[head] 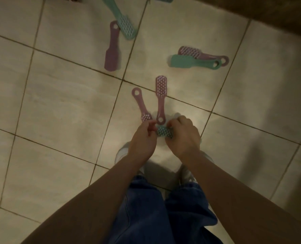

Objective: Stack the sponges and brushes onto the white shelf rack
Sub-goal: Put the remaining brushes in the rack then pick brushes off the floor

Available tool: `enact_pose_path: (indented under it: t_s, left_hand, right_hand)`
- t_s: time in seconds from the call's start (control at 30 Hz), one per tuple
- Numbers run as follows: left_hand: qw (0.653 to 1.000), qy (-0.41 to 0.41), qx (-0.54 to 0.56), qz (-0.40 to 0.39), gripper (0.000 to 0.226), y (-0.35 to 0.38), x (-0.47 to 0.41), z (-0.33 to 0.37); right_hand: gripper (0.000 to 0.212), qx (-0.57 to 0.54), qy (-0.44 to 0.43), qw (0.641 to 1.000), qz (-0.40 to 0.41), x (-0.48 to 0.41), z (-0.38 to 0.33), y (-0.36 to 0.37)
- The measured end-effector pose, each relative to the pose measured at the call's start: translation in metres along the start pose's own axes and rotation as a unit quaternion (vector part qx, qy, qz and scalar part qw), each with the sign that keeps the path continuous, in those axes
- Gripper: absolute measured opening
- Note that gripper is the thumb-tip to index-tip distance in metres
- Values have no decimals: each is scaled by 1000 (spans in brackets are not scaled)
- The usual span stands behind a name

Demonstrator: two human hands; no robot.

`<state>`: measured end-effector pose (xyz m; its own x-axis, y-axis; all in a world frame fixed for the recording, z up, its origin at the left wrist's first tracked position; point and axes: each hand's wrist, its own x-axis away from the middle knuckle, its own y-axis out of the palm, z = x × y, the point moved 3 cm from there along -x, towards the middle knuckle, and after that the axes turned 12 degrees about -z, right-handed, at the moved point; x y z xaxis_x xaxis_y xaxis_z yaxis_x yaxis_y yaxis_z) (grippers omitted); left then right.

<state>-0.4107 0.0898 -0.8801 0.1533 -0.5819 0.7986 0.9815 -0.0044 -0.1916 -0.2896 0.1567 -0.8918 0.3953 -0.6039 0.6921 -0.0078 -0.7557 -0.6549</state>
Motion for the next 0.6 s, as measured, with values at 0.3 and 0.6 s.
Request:
enact_pose_path:
  t_s: [0.3,0.6]
  left_hand:
    - [999,25,21,26,20,-1,2,16]
    - [994,0,112,-9,34,-21,-11,82]
  right_hand:
    - [35,-150,52,987,-28,1,1,-4]
    - [33,-528,11,849,7,-17,-17,-75]
